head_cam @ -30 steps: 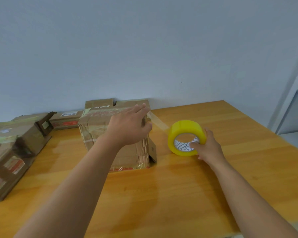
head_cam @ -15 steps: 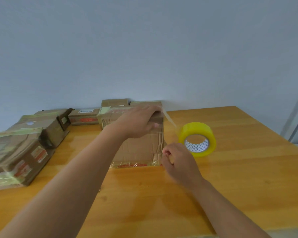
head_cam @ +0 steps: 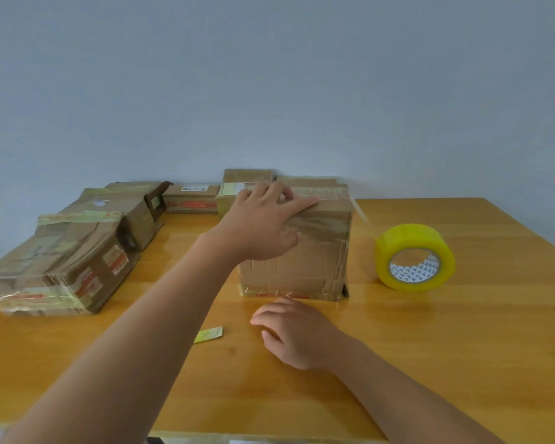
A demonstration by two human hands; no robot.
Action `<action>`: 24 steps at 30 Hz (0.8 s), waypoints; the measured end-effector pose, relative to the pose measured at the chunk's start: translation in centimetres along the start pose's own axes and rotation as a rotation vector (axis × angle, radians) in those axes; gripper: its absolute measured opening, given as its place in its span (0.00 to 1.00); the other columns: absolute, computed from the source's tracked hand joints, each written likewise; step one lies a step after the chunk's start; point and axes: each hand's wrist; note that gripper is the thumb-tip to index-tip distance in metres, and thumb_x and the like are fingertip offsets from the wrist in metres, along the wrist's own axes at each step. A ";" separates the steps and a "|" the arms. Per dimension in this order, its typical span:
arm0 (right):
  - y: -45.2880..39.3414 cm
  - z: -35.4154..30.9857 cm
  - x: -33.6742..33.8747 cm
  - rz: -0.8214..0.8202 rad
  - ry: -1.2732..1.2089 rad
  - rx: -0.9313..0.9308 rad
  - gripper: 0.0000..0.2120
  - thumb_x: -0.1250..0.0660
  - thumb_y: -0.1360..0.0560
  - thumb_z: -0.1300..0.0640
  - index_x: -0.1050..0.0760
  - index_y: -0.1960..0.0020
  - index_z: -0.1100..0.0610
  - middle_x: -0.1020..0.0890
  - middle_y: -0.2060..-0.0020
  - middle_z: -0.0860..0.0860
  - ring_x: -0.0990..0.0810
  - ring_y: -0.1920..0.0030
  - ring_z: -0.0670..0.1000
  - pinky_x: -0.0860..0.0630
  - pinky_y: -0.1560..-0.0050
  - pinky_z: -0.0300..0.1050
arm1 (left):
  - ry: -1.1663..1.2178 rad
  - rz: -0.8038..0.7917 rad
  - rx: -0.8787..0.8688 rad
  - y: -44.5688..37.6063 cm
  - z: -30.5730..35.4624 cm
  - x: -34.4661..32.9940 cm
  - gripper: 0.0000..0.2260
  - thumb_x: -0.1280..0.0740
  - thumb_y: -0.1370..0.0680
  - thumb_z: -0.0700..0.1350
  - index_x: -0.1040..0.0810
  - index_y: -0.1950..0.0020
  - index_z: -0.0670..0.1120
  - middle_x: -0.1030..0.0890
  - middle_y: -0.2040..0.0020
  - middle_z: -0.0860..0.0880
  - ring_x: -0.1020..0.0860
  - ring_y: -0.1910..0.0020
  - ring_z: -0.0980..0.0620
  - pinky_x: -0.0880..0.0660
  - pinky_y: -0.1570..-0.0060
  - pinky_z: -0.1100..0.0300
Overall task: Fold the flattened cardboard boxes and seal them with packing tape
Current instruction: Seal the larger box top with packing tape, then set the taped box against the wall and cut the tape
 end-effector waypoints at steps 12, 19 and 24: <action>-4.2 -3.6 -2.8 -0.042 0.017 0.145 0.14 0.41 0.18 0.56 0.23 0.35 0.56 0.22 0.36 0.49 0.29 0.38 0.54 0.30 0.35 0.51 | 0.143 0.001 0.026 2.6 -2.1 -0.2 0.29 0.39 0.20 0.50 0.44 0.21 0.63 0.39 0.26 0.52 0.42 0.27 0.48 0.43 0.26 0.49; -2.0 -2.6 0.6 -0.110 0.124 -0.001 0.06 0.40 0.20 0.58 0.33 0.56 0.57 0.31 0.57 0.50 0.35 0.56 0.50 0.36 0.57 0.45 | 0.070 0.035 0.048 2.4 -1.2 -0.5 0.29 0.40 0.20 0.52 0.45 0.21 0.64 0.37 0.28 0.48 0.38 0.30 0.45 0.41 0.29 0.50; 1.4 -0.1 3.0 -0.205 0.284 -0.166 0.11 0.39 0.24 0.60 0.30 0.42 0.58 0.24 0.48 0.53 0.25 0.48 0.56 0.26 0.55 0.49 | 0.091 0.083 0.132 1.6 0.6 -0.5 0.23 0.40 0.22 0.55 0.37 0.26 0.61 0.33 0.33 0.48 0.35 0.34 0.44 0.38 0.32 0.48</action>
Point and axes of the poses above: each hand's wrist, its own y-axis away from the middle knuckle, its own x-axis out of the back of the hand, z = x × y
